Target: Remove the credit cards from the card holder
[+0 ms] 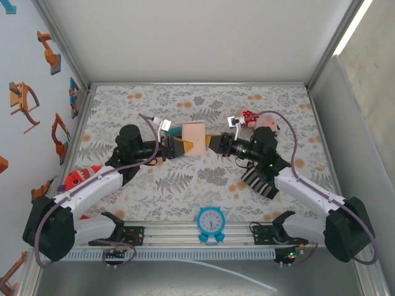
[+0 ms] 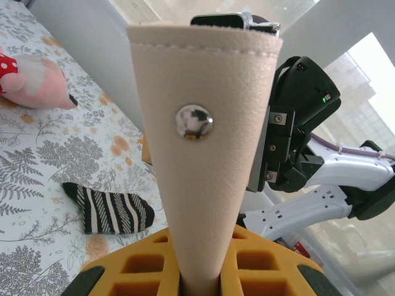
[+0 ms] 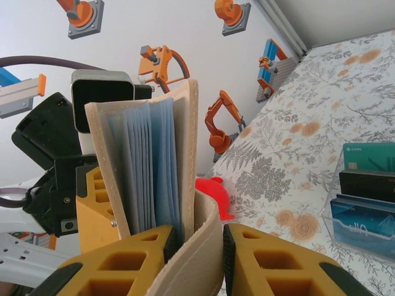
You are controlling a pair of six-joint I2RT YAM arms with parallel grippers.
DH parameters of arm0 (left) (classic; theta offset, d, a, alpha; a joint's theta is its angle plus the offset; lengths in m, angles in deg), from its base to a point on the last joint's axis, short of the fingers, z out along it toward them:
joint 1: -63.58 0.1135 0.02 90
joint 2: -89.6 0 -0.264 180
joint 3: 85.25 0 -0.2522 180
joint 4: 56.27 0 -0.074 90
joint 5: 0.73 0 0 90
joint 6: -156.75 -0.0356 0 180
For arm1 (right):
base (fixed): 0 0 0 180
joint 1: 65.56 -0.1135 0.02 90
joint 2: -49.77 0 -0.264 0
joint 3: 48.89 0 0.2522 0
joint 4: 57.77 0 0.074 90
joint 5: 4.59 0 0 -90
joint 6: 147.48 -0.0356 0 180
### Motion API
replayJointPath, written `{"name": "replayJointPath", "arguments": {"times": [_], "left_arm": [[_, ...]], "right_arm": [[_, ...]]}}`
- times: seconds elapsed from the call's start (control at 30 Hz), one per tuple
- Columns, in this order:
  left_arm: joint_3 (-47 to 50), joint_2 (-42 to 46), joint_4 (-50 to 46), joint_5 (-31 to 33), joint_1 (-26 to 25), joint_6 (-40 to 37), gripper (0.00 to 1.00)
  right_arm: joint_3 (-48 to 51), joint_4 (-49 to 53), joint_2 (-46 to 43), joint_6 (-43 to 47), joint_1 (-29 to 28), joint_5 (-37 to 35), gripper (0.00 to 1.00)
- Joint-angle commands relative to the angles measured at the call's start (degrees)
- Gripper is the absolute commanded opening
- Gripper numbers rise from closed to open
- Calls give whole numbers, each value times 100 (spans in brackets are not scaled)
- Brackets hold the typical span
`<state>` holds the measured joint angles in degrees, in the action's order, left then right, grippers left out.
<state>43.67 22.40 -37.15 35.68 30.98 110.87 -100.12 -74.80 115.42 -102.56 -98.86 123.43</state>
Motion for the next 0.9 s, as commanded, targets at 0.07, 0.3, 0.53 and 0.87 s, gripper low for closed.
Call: {"name": "replayJointPath", "arguments": {"times": [0.07, 0.3, 0.53, 0.87], "left_arm": [[-108, -137, 341, -214, -124, 52, 0], [-117, -297, 486, -200, -124, 132, 0], [-91, -328, 158, 173, -106, 71, 13], [-257, -391, -501, 665, -122, -57, 33]], "right_arm": [[56, -829, 317, -321, -159, 759, 22], [29, -940, 237, -383, -158, 646, 0], [142, -703, 39, -364, -159, 215, 0], [-24, 748, -165, 102, -159, -465, 0]]}}
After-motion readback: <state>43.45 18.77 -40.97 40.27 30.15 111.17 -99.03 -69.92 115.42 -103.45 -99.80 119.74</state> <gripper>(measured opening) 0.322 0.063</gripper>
